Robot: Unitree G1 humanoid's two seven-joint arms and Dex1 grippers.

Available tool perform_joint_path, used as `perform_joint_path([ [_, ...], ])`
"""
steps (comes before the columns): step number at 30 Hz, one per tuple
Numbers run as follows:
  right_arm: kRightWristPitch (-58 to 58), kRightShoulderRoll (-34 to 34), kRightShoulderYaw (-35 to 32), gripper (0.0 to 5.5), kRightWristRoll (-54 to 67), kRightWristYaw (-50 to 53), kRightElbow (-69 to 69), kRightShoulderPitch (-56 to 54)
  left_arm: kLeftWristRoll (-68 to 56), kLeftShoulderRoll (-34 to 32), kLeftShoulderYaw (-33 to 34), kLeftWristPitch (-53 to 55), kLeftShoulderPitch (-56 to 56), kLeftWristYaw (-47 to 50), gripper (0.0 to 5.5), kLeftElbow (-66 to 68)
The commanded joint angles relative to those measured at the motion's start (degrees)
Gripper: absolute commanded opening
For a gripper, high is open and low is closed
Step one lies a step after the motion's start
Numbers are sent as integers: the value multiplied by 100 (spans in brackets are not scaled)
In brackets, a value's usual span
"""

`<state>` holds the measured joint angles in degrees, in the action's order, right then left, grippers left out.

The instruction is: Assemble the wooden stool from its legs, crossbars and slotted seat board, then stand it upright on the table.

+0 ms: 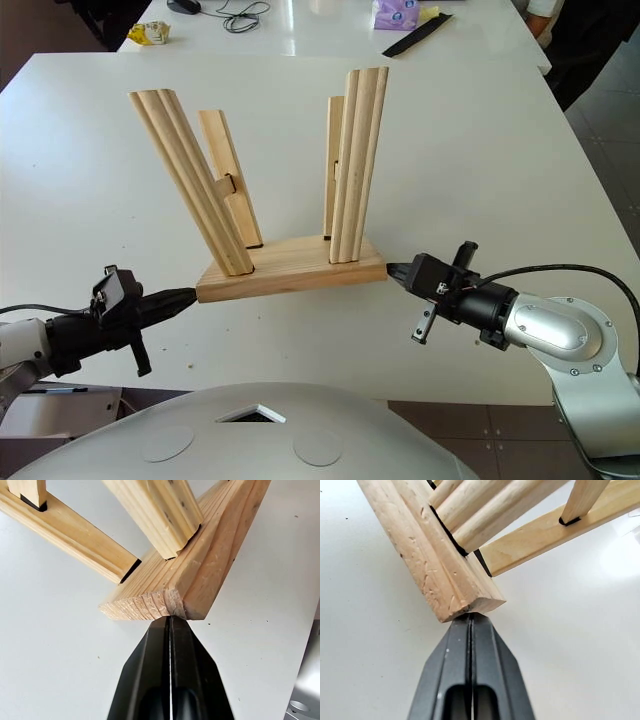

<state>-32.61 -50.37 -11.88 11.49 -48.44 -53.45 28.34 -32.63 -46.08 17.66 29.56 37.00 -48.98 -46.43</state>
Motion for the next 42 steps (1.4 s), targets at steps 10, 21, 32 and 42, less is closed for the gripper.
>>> perform_joint_path([
  [10,-119,-294,-147,0,1449,-358,-651,-671,-1635,-338,445,711,-537,-400,2,-481],
  [21,-575,-842,-596,0,2931,-359,-651,-770,-1381,-945,1162,616,-39,-1843,2,255],
  [32,393,-1106,-254,43,1435,-959,1034,-494,332,-816,243,-918,-274,-2121,0,1233],
  [42,3199,-713,840,206,-832,-828,2889,-78,2601,-738,-703,-4241,-369,-2089,111,3693],
])
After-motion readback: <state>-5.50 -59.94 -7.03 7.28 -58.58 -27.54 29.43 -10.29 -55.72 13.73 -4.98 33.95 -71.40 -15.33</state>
